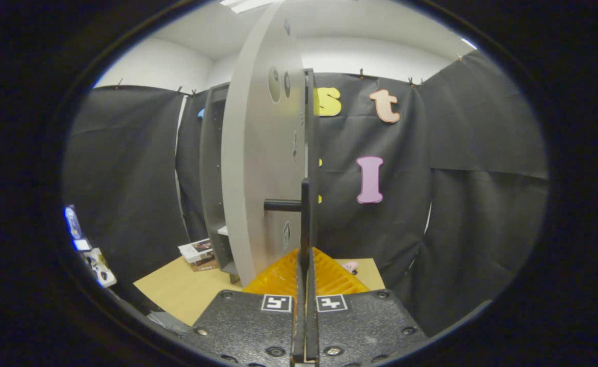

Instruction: Open the shoe cabinet door, grab the shoes and put them into the shoe cabinet, then close the shoe cabinet door.

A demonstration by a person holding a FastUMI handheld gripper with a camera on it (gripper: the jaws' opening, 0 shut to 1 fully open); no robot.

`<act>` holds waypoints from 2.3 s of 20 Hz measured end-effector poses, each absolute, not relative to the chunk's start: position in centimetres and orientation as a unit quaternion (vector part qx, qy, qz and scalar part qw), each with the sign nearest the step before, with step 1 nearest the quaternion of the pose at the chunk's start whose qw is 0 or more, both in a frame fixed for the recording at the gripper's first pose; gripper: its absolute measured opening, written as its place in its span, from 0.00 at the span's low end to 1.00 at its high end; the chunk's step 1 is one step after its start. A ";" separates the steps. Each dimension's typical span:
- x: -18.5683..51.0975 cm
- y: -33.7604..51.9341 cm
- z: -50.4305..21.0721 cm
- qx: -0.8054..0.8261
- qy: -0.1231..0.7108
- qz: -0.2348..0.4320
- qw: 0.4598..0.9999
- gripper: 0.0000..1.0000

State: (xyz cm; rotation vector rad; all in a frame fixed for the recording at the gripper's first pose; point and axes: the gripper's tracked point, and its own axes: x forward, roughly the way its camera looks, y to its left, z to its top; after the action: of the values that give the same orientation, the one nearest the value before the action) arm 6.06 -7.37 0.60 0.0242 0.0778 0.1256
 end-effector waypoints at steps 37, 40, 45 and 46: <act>18.0 15.3 -43.3 0.051 0.364 0.057 0.928 0.93; 20.5 15.7 -44.2 0.069 0.373 0.056 0.924 0.93; 23.9 15.7 -45.4 0.078 0.380 0.051 0.920 0.83; 24.0 15.1 -45.6 0.072 0.379 0.044 0.921 0.77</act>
State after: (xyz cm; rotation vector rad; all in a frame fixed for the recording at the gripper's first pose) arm 23.99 15.10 -45.64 0.1487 0.7785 0.0909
